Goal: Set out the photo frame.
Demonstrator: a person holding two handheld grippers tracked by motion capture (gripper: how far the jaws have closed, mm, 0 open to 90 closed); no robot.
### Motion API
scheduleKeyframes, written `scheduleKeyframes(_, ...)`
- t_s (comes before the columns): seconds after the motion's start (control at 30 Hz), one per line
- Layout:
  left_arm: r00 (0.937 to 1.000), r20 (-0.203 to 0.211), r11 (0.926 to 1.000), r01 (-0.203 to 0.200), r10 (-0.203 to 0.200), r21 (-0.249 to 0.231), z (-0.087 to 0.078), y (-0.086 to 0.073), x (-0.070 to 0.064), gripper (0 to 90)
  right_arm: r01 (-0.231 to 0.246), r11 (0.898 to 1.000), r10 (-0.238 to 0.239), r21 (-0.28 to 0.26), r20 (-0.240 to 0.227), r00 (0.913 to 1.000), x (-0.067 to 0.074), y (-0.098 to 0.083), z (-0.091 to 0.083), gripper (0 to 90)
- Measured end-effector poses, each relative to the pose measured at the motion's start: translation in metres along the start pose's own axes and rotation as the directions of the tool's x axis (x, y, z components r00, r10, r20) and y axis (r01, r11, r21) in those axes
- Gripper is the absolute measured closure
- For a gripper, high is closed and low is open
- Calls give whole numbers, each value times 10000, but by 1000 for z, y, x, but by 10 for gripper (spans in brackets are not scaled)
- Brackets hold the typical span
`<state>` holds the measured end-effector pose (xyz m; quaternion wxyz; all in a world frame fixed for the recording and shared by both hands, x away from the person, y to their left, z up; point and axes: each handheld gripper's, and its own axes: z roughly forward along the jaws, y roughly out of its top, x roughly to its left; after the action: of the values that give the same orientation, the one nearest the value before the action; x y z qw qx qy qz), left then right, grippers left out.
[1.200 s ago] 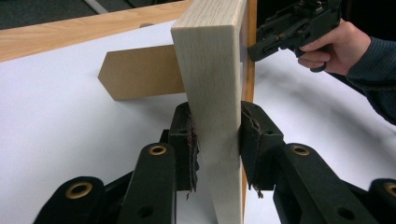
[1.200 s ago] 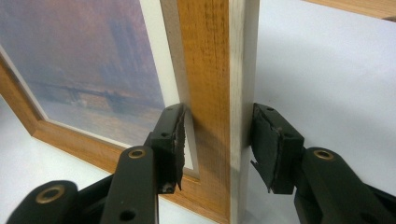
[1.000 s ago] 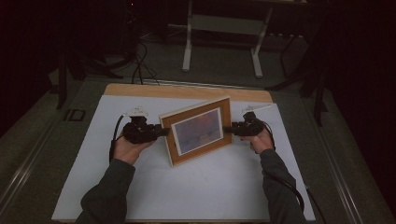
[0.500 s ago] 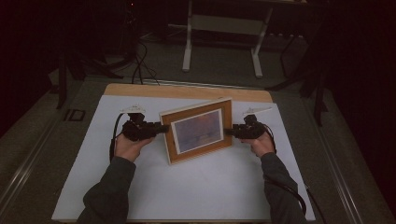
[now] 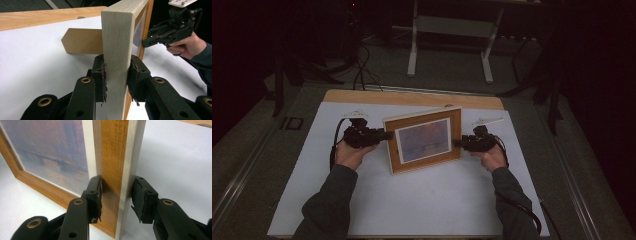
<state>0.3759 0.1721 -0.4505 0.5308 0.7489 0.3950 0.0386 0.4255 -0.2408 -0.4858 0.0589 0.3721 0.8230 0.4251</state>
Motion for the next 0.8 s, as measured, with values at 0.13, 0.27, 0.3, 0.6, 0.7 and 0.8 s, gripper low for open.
scheduleKeyframes(0.13, 10000, -42, 10000, -37, 37, 47, 1, 2, 1, 704, 34, 10000, -34, 6, 121, 9999, 2, -1, -1, 614)
scheduleKeyframes(0.27, 10000, 5, 10000, -20, 20, 20, 2, 2, 2, 702, -26, 10000, 27, -22, 222, 9997, 5, -3, -3, 617)
scheduleKeyframes(0.3, 10000, 0, 10000, -18, 18, 22, 2, 3, 2, 701, -10, 10000, 10, -7, 234, 9997, 5, -3, -3, 618)
scheduleKeyframes(0.6, 9999, 70, 9999, 112, -112, -18, 3, 3, 5, 695, -202, 9998, 200, 69, 365, 9991, 11, -6, -5, 619)
scheduleKeyframes(0.7, 9999, 59, 9999, 96, -96, -39, 4, 4, 6, 693, -258, 9996, 254, 103, 413, 9988, 12, -6, -6, 619)
scheduleKeyframes(0.8, 9999, 46, 9999, 113, -113, 0, 4, 5, 7, 691, -297, 9995, 291, 124, 460, 9985, 14, -6, -6, 620)
